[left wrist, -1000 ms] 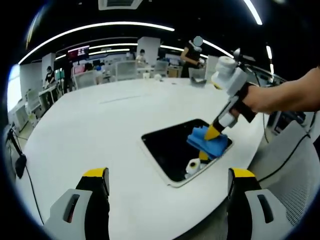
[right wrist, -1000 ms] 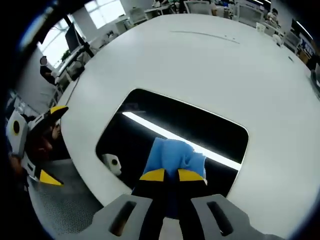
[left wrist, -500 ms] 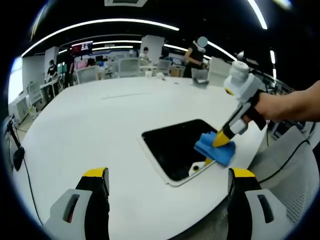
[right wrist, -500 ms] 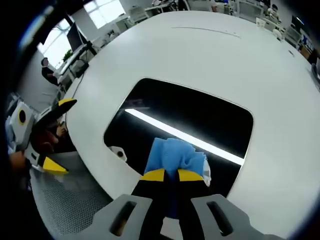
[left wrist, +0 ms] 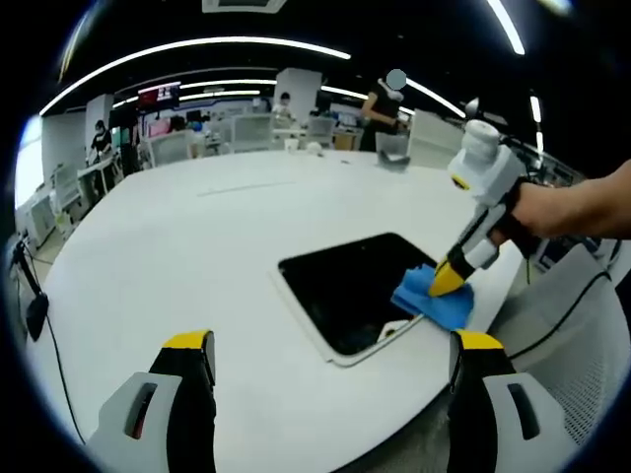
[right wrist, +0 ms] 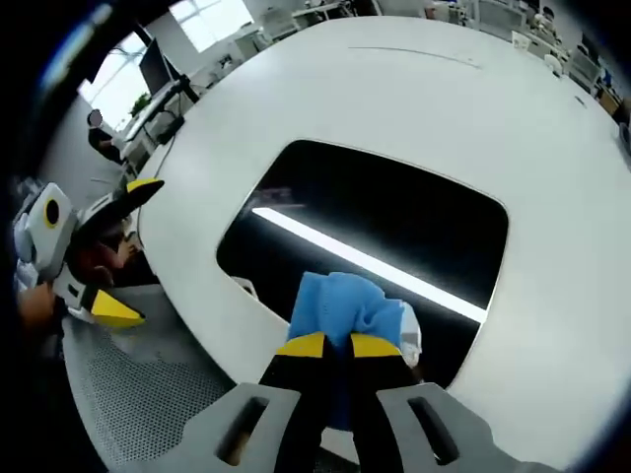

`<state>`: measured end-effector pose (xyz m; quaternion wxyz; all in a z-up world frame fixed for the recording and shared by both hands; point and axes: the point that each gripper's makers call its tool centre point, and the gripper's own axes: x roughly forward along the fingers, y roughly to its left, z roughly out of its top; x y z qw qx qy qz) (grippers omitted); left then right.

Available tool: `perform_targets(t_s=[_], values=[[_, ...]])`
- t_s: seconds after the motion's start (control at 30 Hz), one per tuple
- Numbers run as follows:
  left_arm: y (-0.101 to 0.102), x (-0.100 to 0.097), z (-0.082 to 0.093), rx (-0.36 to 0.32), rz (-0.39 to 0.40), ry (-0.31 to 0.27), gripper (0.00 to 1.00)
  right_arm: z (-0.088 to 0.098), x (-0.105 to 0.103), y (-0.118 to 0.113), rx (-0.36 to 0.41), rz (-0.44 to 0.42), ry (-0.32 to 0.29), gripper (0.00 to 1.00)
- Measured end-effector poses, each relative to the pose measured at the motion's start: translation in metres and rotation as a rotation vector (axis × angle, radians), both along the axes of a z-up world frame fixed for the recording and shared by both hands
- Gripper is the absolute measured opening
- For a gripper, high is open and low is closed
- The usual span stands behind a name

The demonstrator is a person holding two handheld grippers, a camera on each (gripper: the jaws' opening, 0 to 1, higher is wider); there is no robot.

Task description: Wipe the mirror surface with the cleaning cloth until all visible marks leave the cleaned area.

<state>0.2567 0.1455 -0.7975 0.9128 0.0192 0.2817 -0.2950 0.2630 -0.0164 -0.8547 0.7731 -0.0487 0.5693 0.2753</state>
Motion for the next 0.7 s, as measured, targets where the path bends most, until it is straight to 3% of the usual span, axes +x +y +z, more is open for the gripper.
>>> perform_targets(t_s=[0.37, 0.7], values=[[0.000, -0.001, 0.000, 0.006, -0.004, -0.001, 0.99, 0.000, 0.001, -0.003, 0.003, 0.003, 0.009, 0.01], [0.000, -0.001, 0.000, 0.007, -0.004, -0.002, 0.99, 0.000, 0.001, -0.021, 0.001, -0.020, 0.012, 0.02]])
